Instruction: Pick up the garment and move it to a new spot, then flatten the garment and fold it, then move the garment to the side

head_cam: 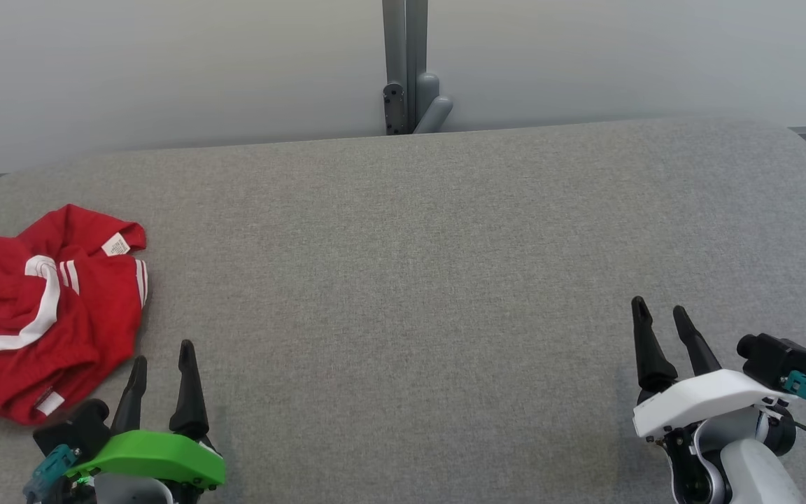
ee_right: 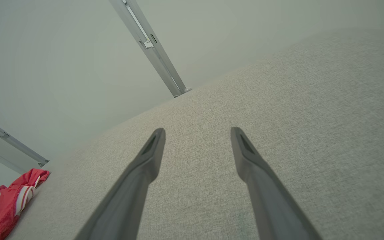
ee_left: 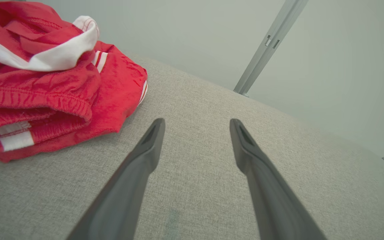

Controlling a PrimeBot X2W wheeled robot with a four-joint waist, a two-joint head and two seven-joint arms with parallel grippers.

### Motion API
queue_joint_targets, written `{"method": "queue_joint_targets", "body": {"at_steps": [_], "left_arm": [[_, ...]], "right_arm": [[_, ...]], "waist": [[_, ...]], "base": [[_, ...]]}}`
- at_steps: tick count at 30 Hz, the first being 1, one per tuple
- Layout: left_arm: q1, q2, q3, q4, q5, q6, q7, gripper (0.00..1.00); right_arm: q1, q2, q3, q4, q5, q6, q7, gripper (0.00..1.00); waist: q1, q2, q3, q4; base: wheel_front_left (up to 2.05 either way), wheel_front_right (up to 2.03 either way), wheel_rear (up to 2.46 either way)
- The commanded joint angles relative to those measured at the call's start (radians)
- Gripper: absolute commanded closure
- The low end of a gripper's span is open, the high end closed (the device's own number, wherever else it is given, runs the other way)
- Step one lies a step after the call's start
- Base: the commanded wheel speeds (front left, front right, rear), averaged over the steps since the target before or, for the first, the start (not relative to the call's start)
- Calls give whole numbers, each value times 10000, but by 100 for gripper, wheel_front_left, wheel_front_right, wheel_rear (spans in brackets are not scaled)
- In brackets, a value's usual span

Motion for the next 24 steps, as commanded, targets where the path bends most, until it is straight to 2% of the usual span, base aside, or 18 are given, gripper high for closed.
{"method": "queue_joint_targets", "body": {"at_steps": [1,24], "left_arm": [[-250,72,-15,-93,409,42,-112,0],[-80,89,-287,57,2720,289,-621,0]], "right_arm": [[-180,-22,-24,-74,-376,4,-126,0],[-175,29,-164,83,-2992,4,-649,0]], "waist": [[0,0,2,-6],[0,0,9,-27]], "base": [[0,0,0],[0,0,0]]}}
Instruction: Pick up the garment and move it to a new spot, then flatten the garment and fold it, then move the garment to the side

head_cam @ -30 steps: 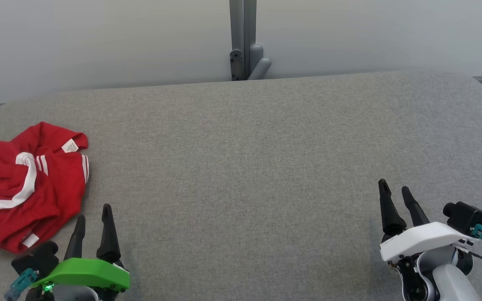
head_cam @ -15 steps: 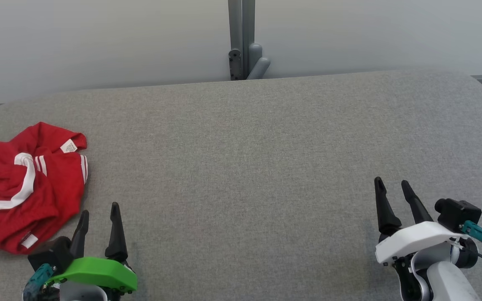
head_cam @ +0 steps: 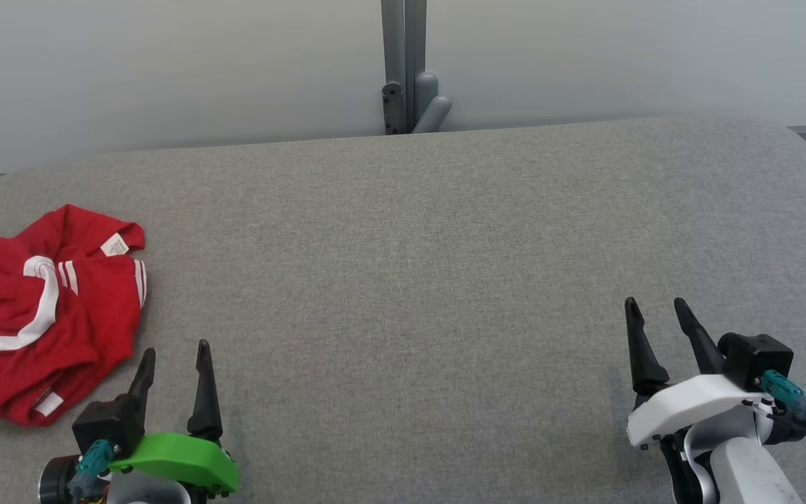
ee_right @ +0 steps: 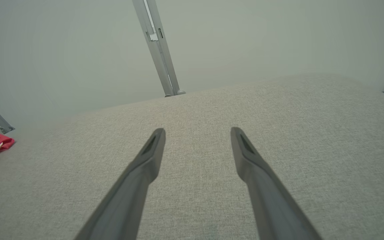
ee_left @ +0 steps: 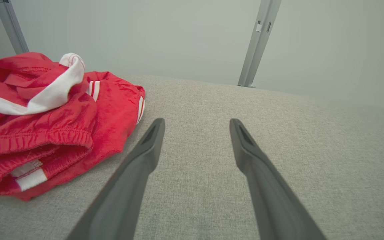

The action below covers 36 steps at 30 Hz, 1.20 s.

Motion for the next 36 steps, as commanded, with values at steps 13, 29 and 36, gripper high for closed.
{"method": "queue_joint_targets", "body": {"at_steps": [13,29,36], "left_arm": [[25,80,1,46,1119,73,-310,0],[74,85,-51,74,1656,105,-471,0],[-10,83,-99,141,1469,189,-471,0]], "right_arm": [[-40,-15,-49,3,-1049,3,-347,0],[-56,-5,41,7,-1701,2,-509,0],[-82,-57,266,-77,-1624,2,-507,0]], "waist": [[-1,0,-14,-29],[-1,0,107,262],[-1,0,246,1237]], "base": [[0,0,0],[0,0,0],[0,0,0]]}}
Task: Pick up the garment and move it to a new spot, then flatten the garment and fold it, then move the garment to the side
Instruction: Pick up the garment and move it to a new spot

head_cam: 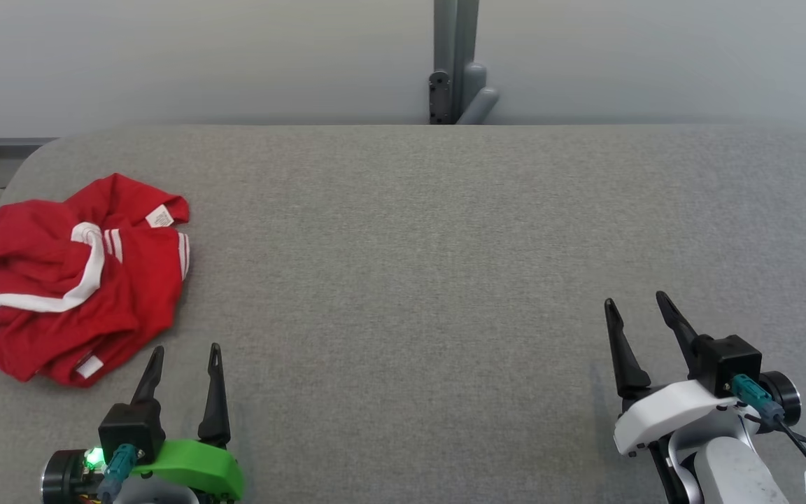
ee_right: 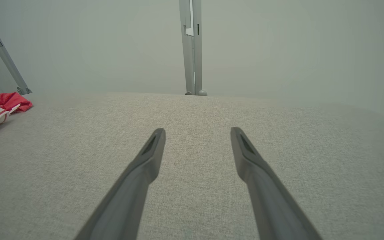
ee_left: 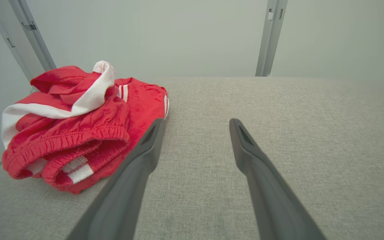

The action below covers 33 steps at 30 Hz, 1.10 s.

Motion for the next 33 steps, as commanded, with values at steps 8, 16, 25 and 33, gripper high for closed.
{"method": "queue_joint_targets", "body": {"at_steps": [8,16,25,33], "left_arm": [[175,63,196,122,-100,7,-7,0],[263,54,647,353,-123,-213,-7,0],[-618,143,1130,524,-535,-546,-7,0],[-2560,1174,1354,604,-643,-721,-4,0]], "right_arm": [[-70,-55,496,94,185,1,-29,0],[-334,-18,976,256,351,1,-29,0],[-631,-172,1048,227,357,-1,-29,0],[-846,-481,868,139,367,1,-29,0]], "waist": [[0,0,78,2451],[0,0,169,3679],[0,0,780,3505],[0,0,1514,3022]], "base": [[0,0,0],[0,0,0],[0,0,0],[0,0,0]]}}
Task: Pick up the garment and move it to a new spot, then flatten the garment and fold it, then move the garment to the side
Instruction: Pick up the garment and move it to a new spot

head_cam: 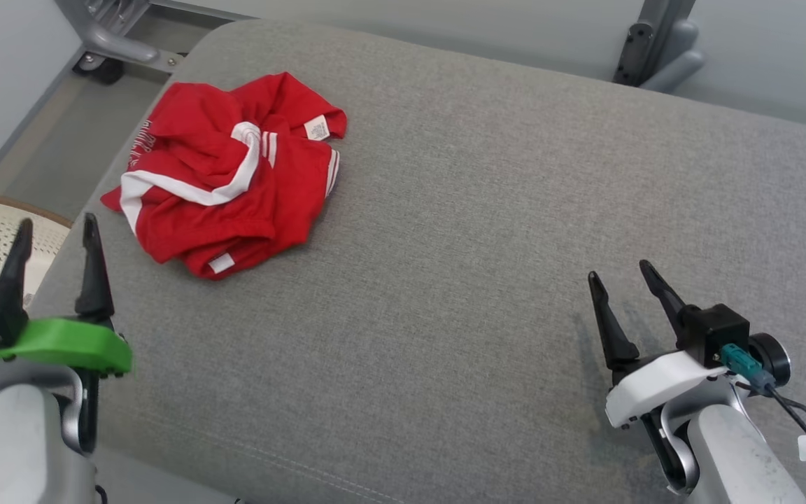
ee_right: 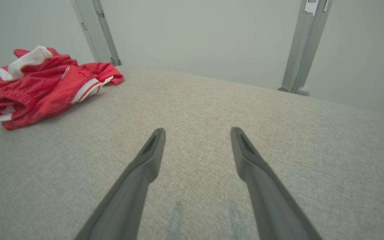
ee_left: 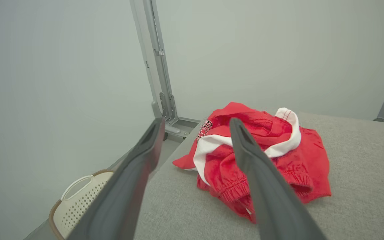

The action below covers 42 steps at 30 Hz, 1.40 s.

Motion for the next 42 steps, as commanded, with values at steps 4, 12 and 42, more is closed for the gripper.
{"method": "queue_joint_targets", "body": {"at_steps": [4,12,42], "left_arm": [[-1862,712,-570,1566,-1307,-59,275,0],[-4157,2246,-2050,3564,-3127,-51,1416,0],[-6271,3359,-4395,5004,-5148,-53,861,100]], "right_arm": [[-365,-216,-23,-70,22,-1,-29,0],[-701,-427,58,-199,71,-1,-29,0],[-472,2,-30,60,234,-1,-29,0]], "waist": [[0,0,900,-850],[0,0,1761,-1831],[0,0,1007,-2944]], "base": [[0,0,0],[0,0,0],[0,0,0]]}}
